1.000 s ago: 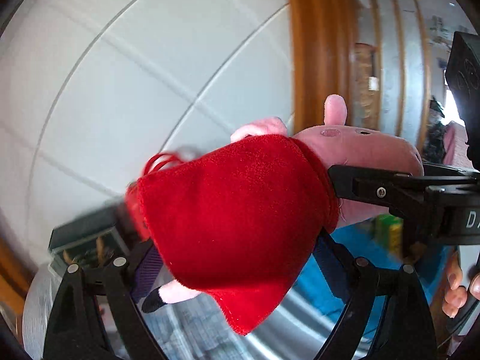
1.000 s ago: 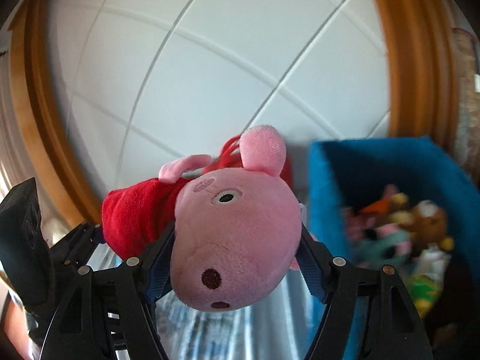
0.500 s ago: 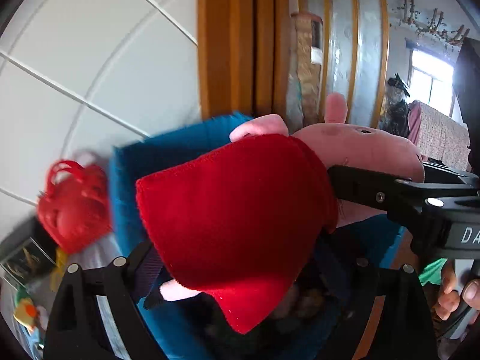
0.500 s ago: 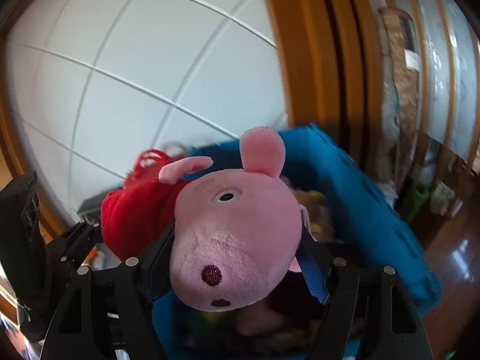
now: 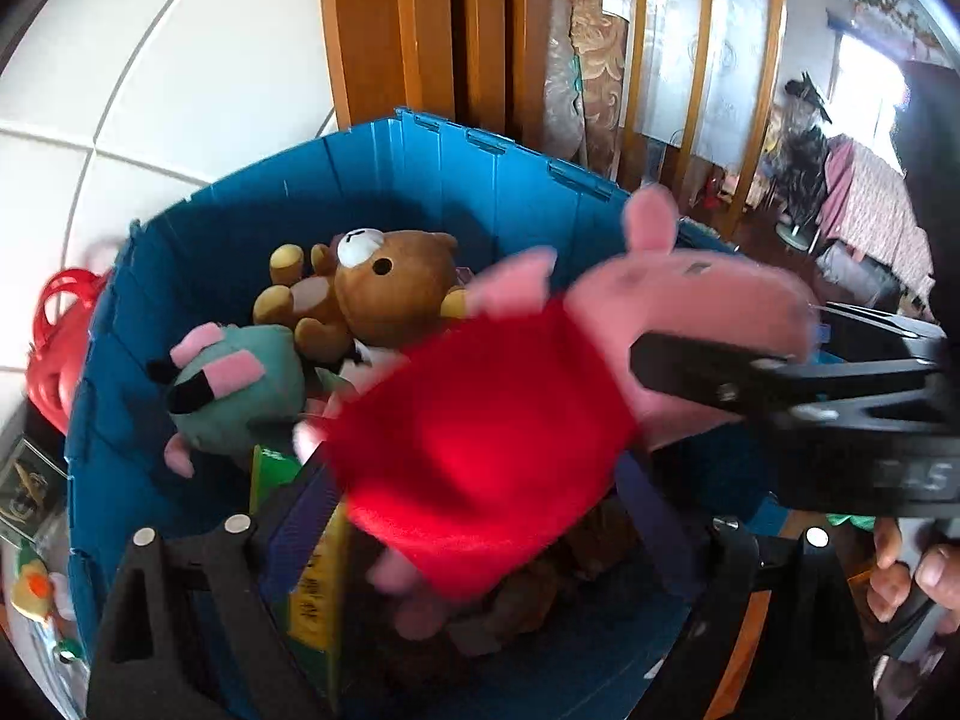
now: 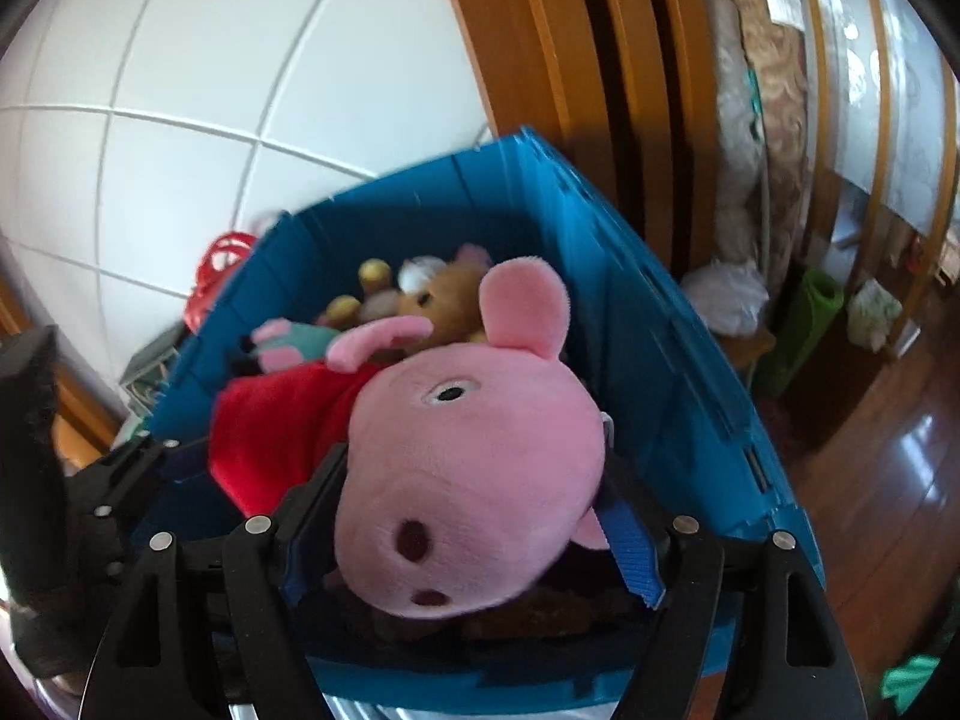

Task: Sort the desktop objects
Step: 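Open both tools to release Peppa Pig into the blue bin, then move both tools back toward the yellow duck plush on the bed, then grasp the yellow duck plush with green frog hat using both tools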

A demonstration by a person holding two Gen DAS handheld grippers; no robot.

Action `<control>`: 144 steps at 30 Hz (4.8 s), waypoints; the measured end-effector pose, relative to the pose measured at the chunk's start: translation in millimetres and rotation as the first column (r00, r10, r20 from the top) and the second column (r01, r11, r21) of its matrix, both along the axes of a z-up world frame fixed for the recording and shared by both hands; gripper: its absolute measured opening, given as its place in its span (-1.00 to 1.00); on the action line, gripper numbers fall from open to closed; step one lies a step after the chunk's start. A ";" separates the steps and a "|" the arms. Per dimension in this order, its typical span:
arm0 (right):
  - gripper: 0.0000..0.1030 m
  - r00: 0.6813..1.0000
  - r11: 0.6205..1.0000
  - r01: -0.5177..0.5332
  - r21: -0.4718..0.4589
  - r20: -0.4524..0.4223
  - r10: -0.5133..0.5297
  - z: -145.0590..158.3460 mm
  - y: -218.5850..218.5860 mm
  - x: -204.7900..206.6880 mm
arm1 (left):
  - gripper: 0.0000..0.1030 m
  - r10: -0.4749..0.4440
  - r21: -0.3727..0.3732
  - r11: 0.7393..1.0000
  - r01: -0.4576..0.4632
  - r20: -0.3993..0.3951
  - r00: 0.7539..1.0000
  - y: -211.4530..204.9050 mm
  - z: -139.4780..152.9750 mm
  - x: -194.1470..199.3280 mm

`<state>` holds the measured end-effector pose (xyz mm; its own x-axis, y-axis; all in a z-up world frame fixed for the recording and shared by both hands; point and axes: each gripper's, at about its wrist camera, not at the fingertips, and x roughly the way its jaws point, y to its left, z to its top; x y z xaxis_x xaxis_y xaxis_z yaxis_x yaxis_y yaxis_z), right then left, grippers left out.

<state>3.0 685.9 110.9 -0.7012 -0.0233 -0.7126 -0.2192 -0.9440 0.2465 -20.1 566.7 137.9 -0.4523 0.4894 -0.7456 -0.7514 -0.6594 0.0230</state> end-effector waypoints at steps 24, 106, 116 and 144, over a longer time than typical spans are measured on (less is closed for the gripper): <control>1.00 0.995 0.984 0.025 0.175 -0.103 -0.006 36.8 -37.5 27.4 | 0.79 0.131 0.079 0.989 -0.122 -0.115 0.985 -66.0 26.3 7.9; 0.32 0.609 0.694 -0.714 -0.088 0.410 0.679 -286.2 -666.4 -293.3 | 0.79 0.740 0.020 0.665 -0.747 0.116 0.662 -667.1 -150.3 -237.3; 0.32 0.681 0.768 -0.612 -0.189 0.368 0.633 -266.9 -617.7 -258.8 | 0.80 0.751 -0.087 0.657 -0.749 0.172 0.638 -647.5 -174.3 -282.6; 1.00 0.704 0.762 -0.611 -0.215 0.294 0.647 -266.4 -626.1 -204.8 | 0.93 0.719 -0.174 0.695 -0.698 0.151 0.678 -641.6 -246.2 -152.8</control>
<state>-201.8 59.8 -155.5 -0.2203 -0.4509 -0.8650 0.3326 -0.8683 0.3679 -172.9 -74.9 -108.3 -0.4770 0.0054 -0.8789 -0.0545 -0.9982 0.0235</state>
